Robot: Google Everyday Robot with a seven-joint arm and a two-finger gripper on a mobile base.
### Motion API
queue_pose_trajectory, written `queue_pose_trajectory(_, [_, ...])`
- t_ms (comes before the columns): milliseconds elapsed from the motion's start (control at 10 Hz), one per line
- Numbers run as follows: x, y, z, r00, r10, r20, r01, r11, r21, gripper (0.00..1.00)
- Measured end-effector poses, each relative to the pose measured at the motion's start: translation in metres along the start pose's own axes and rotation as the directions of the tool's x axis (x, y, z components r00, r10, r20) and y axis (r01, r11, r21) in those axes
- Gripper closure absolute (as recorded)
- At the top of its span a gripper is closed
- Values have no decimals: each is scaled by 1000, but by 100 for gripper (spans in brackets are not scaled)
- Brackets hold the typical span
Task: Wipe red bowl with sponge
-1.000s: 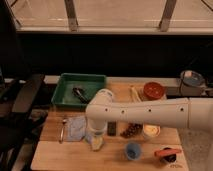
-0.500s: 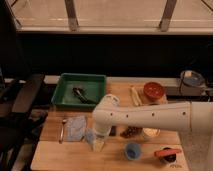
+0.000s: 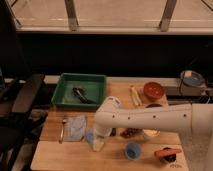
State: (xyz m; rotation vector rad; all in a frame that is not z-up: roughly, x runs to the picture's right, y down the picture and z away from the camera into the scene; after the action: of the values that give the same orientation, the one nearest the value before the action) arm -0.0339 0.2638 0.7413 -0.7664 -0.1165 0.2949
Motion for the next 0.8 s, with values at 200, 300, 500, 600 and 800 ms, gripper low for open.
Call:
queue_pose_trajectory(200, [4, -9, 2, 999, 34, -8, -33, 999, 19, 35])
queue_pose_trajectory(300, [6, -11, 4, 999, 45, -8, -45, 999, 22, 35])
queue_pose_trajectory(500, [2, -10, 18, 998, 59, 9, -59, 998, 2, 35])
queue_pose_trajectory(600, [-5, -8, 25, 998, 56, 16, -56, 998, -12, 35])
queue_pose_trajectory(800, [-19, 0, 41, 999, 45, 26, -43, 998, -49, 35])
